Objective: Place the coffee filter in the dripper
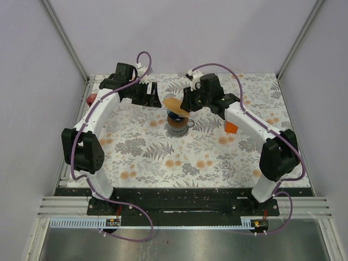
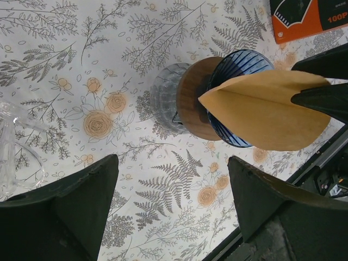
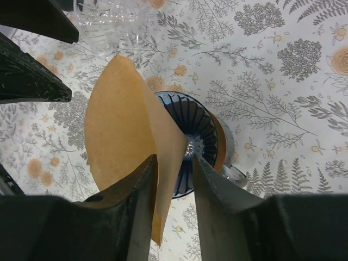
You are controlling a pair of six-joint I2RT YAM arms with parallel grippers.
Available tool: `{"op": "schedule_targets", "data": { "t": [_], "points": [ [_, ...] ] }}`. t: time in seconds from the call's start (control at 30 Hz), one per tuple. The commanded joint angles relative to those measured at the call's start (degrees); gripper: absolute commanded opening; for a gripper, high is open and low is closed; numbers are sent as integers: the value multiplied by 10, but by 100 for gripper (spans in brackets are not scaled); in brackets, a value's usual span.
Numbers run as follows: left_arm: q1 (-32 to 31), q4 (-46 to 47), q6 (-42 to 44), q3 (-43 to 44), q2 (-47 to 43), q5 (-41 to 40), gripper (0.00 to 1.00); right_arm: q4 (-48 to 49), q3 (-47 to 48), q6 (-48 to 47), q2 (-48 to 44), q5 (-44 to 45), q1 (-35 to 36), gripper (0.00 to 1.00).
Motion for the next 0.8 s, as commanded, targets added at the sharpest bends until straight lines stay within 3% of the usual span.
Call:
{"op": "schedule_targets", "data": {
  "t": [0.0,0.23,0.33,0.5,0.6,0.77],
  "points": [
    [-2,17,0,35,2,-14,86,-18,44,-31,-14,33,1,45],
    [-2,8,3,51,2,-8,86,-56,132,-67,-2,32,1,64],
    [-2,4,6,56,-1,-4,86,-80,178,-88,13,20,1,65],
    [-1,3,12,56,-4,-8,86,-93,200,-97,29,-9,5,25],
    [1,1,12,55,-4,-9,86,-118,210,-92,53,47,3,3],
    [3,2,9,48,-1,-4,86,-165,260,-77,111,75,-17,0]
  ]
}}
